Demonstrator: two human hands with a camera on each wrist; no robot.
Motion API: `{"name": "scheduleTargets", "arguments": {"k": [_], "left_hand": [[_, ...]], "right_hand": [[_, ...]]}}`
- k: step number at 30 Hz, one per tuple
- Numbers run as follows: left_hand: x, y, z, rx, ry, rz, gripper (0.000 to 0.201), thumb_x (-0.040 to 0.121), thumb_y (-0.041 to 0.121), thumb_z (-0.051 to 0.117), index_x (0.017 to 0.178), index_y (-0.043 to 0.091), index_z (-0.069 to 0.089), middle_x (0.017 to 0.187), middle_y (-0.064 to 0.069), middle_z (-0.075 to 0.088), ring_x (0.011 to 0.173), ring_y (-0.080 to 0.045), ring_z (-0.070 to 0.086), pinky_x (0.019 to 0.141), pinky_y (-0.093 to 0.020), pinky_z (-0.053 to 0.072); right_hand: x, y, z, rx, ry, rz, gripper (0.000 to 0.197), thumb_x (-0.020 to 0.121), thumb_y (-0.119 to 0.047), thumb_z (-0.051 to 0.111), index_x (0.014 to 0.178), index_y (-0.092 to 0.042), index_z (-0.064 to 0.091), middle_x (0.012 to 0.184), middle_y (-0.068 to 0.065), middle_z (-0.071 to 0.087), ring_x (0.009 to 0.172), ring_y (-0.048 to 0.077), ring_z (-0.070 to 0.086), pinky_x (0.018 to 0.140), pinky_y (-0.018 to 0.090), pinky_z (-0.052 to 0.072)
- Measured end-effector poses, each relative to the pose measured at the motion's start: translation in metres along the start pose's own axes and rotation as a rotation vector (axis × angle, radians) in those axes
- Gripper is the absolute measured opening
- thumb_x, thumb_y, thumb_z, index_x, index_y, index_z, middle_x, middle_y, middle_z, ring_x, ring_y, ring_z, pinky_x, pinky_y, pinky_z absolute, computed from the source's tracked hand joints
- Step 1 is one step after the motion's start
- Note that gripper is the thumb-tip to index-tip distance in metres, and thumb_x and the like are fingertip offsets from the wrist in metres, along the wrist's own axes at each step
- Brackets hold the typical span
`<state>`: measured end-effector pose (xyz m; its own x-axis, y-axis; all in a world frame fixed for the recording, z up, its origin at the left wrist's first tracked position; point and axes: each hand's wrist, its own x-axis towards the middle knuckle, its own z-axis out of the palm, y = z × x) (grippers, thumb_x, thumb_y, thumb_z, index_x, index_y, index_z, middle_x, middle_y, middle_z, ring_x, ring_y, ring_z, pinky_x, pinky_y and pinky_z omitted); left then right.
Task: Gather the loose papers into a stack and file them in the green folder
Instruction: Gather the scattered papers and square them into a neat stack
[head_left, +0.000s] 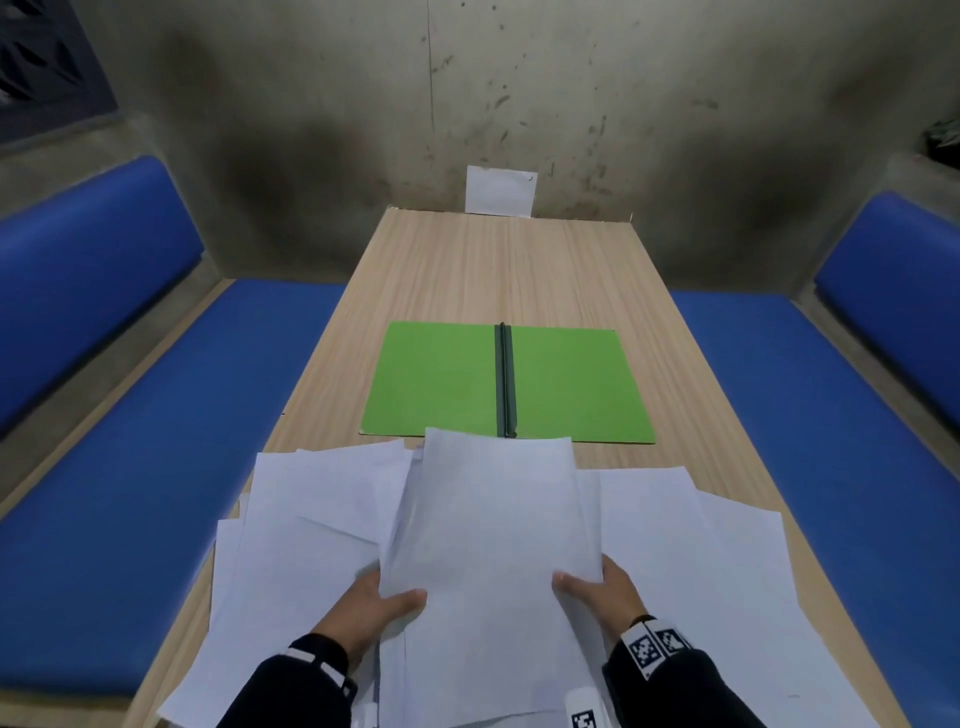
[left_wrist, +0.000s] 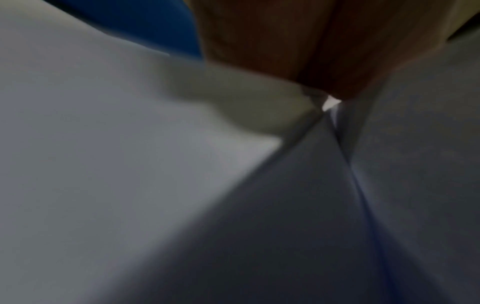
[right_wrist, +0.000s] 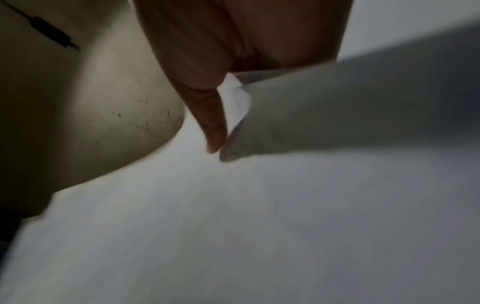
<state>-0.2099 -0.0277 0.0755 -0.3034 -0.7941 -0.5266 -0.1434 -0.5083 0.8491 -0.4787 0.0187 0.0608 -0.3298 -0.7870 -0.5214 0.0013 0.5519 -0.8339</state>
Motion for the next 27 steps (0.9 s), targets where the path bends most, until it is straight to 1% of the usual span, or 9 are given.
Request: {"name": "scheduleTargets", "arguments": {"k": [3,6,8,11,13,18,22,24,27], "left_hand": [[-0.011,0.022,-0.005,0.003,-0.066,0.080,0.097,0.022,0.052,0.089,0.104,0.006,0.066,0.097,-0.012,0.076,0.092,-0.027,0.071,0.078,-0.030,0.056],[-0.027,0.048,-0.008,-0.034,-0.121,0.174,0.086,0.028,0.053,0.089,0.097,0.006,0.070,0.099,-0.012,0.075,0.090,-0.023,0.072,0.073,-0.024,0.057],[-0.036,0.062,-0.006,-0.026,-0.122,0.237,0.081,0.032,0.053,0.088,0.099,0.010,0.071,0.100,-0.007,0.076,0.094,-0.020,0.071,0.073,-0.020,0.056],[-0.043,0.071,-0.001,-0.048,-0.079,0.300,0.068,0.039,0.031,0.088,0.102,0.016,0.066,0.091,0.008,0.077,0.086,-0.005,0.071,0.067,-0.012,0.053],[-0.045,0.072,0.004,0.028,-0.065,0.325,0.074,0.032,0.036,0.087,0.100,0.018,0.065,0.086,0.013,0.077,0.081,0.001,0.069,0.067,-0.010,0.052],[-0.038,0.074,0.019,0.228,-0.049,0.361,0.052,0.042,0.042,0.071,0.091,0.028,0.062,0.102,-0.007,0.071,0.097,-0.019,0.063,0.091,-0.040,0.050],[-0.015,0.059,0.010,0.283,-0.147,0.267,0.072,0.034,0.061,0.082,0.099,0.036,0.062,0.101,0.014,0.073,0.095,-0.003,0.067,0.082,-0.019,0.054],[-0.002,0.047,0.000,0.437,-0.165,0.207,0.060,0.051,0.051,0.081,0.104,0.032,0.060,0.103,0.013,0.072,0.101,-0.008,0.064,0.085,-0.018,0.051],[0.013,0.029,-0.029,0.775,0.034,0.135,0.048,0.078,0.025,0.070,0.121,0.029,0.051,0.122,0.003,0.056,0.114,-0.016,0.050,0.094,-0.022,0.040]], "right_hand": [[-0.003,-0.007,-0.010,0.293,-0.035,-0.050,0.060,0.068,-0.007,0.079,0.119,-0.004,0.049,0.100,0.008,0.067,0.088,0.020,0.065,0.066,0.024,0.056],[-0.020,-0.028,-0.021,0.447,-0.225,-0.088,0.086,0.029,-0.030,0.095,0.105,-0.005,0.063,0.090,0.010,0.075,0.080,0.023,0.072,0.062,0.026,0.058],[-0.033,-0.045,-0.028,0.427,-0.388,-0.149,0.080,0.025,-0.031,0.095,0.096,-0.005,0.071,0.092,0.012,0.076,0.083,0.024,0.073,0.066,0.028,0.058],[-0.050,-0.067,-0.036,0.368,-0.461,-0.285,0.069,0.031,-0.030,0.094,0.094,-0.011,0.074,0.094,0.006,0.076,0.088,0.019,0.072,0.068,0.024,0.057],[-0.057,-0.076,-0.036,0.269,-0.441,-0.368,0.068,0.042,-0.025,0.089,0.105,-0.013,0.066,0.101,0.005,0.075,0.096,0.018,0.070,0.073,0.023,0.055],[-0.053,-0.071,-0.027,0.163,-0.351,-0.366,0.063,0.050,-0.027,0.085,0.108,-0.015,0.064,0.105,0.006,0.073,0.098,0.017,0.069,0.078,0.026,0.055],[-0.042,-0.060,-0.015,-0.002,-0.157,-0.363,0.019,0.069,-0.036,0.076,0.078,-0.022,0.067,0.077,-0.008,0.072,0.075,0.008,0.069,0.064,0.014,0.054],[-0.035,-0.057,-0.015,-0.066,-0.006,-0.370,0.024,0.068,-0.042,0.072,0.069,-0.020,0.063,0.069,-0.008,0.066,0.069,0.013,0.062,0.056,0.010,0.048],[-0.033,-0.058,-0.034,-0.031,0.180,-0.411,0.022,0.087,-0.007,0.058,0.066,-0.013,0.057,0.065,0.003,0.058,0.073,0.017,0.050,0.050,0.009,0.041]]}}
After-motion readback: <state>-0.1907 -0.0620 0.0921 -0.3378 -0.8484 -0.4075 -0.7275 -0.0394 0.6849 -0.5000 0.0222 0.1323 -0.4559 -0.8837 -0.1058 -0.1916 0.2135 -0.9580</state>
